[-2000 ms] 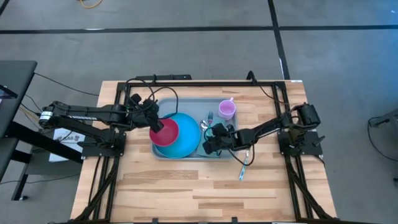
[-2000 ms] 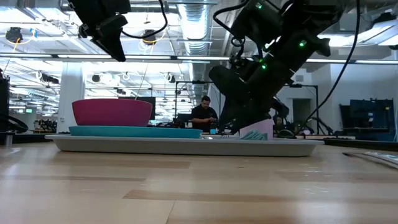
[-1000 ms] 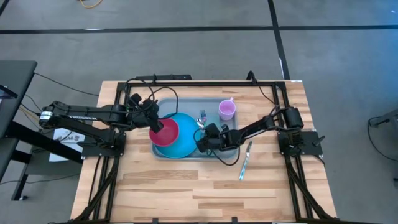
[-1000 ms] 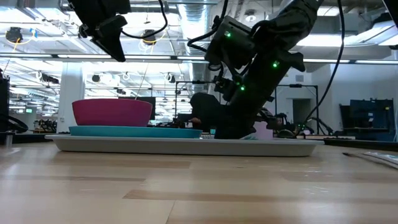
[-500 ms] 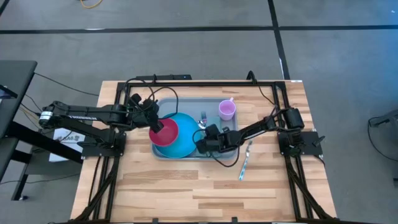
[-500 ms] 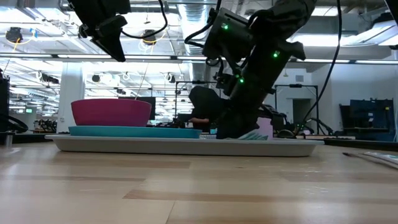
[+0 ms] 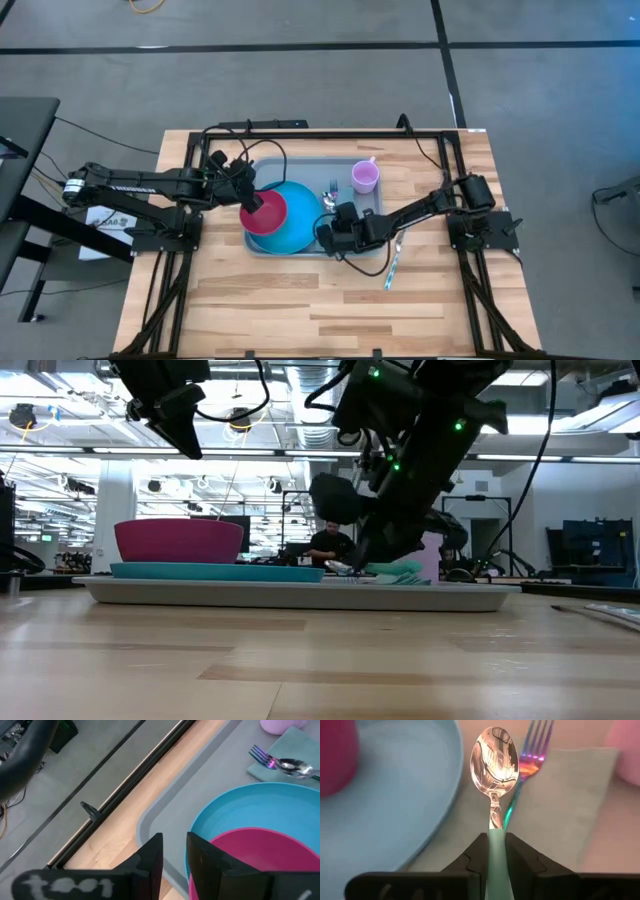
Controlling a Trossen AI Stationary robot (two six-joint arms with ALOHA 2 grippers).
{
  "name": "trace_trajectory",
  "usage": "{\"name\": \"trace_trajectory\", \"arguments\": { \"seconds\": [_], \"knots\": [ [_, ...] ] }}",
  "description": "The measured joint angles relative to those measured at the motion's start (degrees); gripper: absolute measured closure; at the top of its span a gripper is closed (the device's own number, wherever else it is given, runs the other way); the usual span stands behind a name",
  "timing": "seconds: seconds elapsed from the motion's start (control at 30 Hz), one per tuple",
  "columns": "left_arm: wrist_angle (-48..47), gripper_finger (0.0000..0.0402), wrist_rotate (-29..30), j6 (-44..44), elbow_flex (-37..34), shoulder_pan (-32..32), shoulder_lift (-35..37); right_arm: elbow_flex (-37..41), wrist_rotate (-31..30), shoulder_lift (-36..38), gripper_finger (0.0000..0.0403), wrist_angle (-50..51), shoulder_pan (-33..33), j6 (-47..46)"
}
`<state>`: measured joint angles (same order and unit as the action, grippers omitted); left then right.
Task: Set up tray
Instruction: Put the blue spoon on the napkin to the right of the purple fork
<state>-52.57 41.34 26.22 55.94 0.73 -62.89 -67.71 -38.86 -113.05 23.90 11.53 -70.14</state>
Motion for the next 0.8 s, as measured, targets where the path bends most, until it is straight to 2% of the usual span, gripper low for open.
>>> {"name": "trace_trajectory", "arguments": {
  "seconds": [0.17, 0.33, 0.63, 0.8],
  "knots": [
    [0.19, 0.0325, -0.15, 0.04, 0.00, 0.00, -0.02, 0.03, -2.70, 2.33, 0.0367, 6.49, 0.16, -5.77],
    [1.21, 0.0325, -0.18, 0.04, 0.00, 0.00, -0.02, 0.03, -5.01, 3.23, 0.0353, 10.39, 0.43, -13.14],
    [4.43, 0.0325, -0.42, 0.04, 0.00, 0.00, -0.02, 0.49, -6.38, -0.32, 0.0361, 4.88, -1.01, -16.50],
    [4.53, 0.0325, -0.35, -0.02, 0.00, 0.00, -0.02, 0.46, -6.10, -1.76, 0.0346, 3.36, -1.68, -16.89]
  ]
}}
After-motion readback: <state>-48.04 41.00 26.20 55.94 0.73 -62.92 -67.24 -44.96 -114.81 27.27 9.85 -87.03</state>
